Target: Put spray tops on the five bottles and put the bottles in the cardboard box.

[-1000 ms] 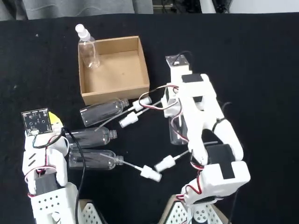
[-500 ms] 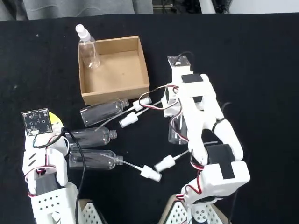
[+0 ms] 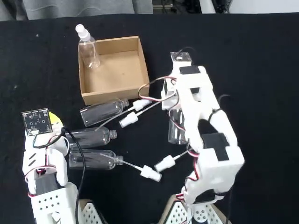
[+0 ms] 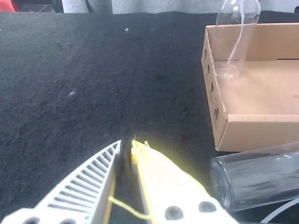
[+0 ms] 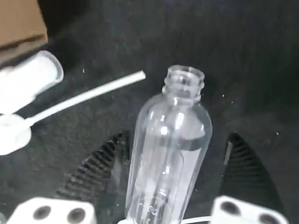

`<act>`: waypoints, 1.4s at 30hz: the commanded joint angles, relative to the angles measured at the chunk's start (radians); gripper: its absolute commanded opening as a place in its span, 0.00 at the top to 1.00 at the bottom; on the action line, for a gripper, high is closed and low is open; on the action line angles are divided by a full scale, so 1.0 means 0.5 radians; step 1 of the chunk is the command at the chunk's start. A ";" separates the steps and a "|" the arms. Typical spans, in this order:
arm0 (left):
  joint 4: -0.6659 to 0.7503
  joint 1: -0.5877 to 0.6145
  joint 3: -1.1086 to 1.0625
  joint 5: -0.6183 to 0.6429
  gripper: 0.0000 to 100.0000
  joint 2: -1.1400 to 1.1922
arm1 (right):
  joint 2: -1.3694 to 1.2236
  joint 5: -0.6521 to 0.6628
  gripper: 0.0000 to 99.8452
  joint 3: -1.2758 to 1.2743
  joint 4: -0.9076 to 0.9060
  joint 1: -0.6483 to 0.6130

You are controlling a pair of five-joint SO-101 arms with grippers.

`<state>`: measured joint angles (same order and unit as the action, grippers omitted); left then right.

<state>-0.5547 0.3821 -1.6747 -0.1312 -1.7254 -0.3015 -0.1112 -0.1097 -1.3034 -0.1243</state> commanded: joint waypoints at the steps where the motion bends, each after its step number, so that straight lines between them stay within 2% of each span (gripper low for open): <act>1: 0.037 -0.002 -0.017 -0.006 0.97 -0.021 | -0.066 -0.055 0.71 0.238 -0.095 0.043; 12: 0.037 -0.002 -0.017 -0.006 0.97 -0.021 | -0.155 -0.080 0.72 0.265 -0.104 0.052; 18: 0.034 -0.002 -0.017 -0.006 0.97 -0.021 | -0.146 -0.068 0.83 0.216 -0.095 0.120; 25: 0.031 -0.002 -0.017 -0.006 0.97 -0.021 | -0.137 -0.061 0.89 0.219 -0.104 0.166; 37: 0.031 -0.002 -0.017 -0.006 0.97 -0.021 | -0.137 0.157 0.91 0.232 -0.147 0.153; 42: 0.034 -0.002 -0.017 -0.006 0.97 -0.021 | 0.026 0.245 0.91 0.192 -0.175 0.120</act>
<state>-0.5547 0.3821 -1.6747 -0.1312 -1.7254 -0.3798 -0.0176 -0.0222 -1.3694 -0.0583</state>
